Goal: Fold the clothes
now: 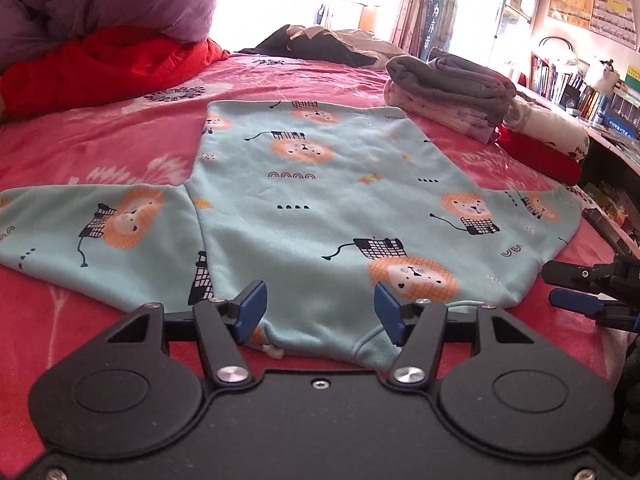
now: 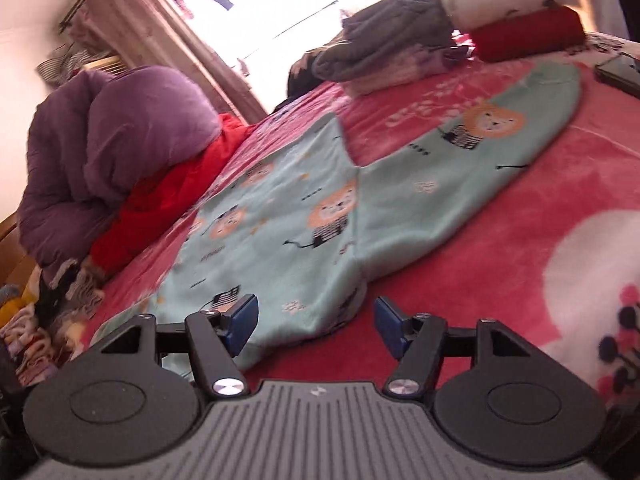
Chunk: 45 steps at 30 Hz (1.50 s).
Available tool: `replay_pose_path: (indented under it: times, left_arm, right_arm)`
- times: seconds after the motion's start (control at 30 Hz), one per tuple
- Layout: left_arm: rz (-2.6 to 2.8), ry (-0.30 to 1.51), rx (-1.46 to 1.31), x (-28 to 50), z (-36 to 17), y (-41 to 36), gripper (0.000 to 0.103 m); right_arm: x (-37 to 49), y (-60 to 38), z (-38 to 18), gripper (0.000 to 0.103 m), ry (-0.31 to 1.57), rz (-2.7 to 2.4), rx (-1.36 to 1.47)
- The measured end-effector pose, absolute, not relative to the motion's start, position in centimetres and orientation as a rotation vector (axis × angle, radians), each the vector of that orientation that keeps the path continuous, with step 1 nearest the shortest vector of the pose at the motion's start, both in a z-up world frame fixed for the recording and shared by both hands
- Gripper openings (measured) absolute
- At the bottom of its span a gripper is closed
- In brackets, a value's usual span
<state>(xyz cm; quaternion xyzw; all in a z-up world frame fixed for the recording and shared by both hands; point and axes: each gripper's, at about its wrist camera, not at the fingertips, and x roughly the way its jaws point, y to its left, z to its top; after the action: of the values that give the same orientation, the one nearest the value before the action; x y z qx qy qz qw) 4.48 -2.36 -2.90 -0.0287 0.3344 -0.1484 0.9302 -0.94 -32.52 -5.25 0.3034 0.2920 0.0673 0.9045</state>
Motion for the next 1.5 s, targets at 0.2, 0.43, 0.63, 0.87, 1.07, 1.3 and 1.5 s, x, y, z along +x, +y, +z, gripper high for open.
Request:
replay_pose_path:
  times: [0.2,0.43,0.63,0.87,1.07,1.3,1.5]
  left_arm:
    - [-0.306,0.757,-0.077,7.6,-2.5,-4.8,0.059]
    - [-0.343,0.763,-0.001,14.6,0.2,-10.8,0.059]
    - [-0.357,0.778,0.102,21.5,1.5,-17.4,0.059]
    - [-0.353,0.840,0.175,27.9,0.7,-23.2,0.059]
    - [-0.351,0.864,0.286,30.1,-0.1,-26.6,0.058]
    - [-0.307,0.919,0.422,31.8,-2.0,-28.7,0.054]
    - [-0.314,0.867,0.493,31.8,-1.5,-29.2,0.021]
  right_arm:
    - [0.9,-33.9,-7.1,0.066,0.587,0.118,0.717]
    - [2.9,-33.3,-7.7,0.067,0.576,0.120,0.691]
    - [3.7,-32.2,-7.5,0.075,0.588,0.125,0.627]
    - [3.8,-32.4,-7.6,0.065,0.587,0.111,0.641]
    - [3.6,-31.7,-7.3,0.057,0.580,0.088,0.584]
    - [3.5,-32.0,-7.5,0.044,0.560,0.087,0.586]
    - [3.4,-30.8,-6.8,0.032,0.546,0.100,0.483]
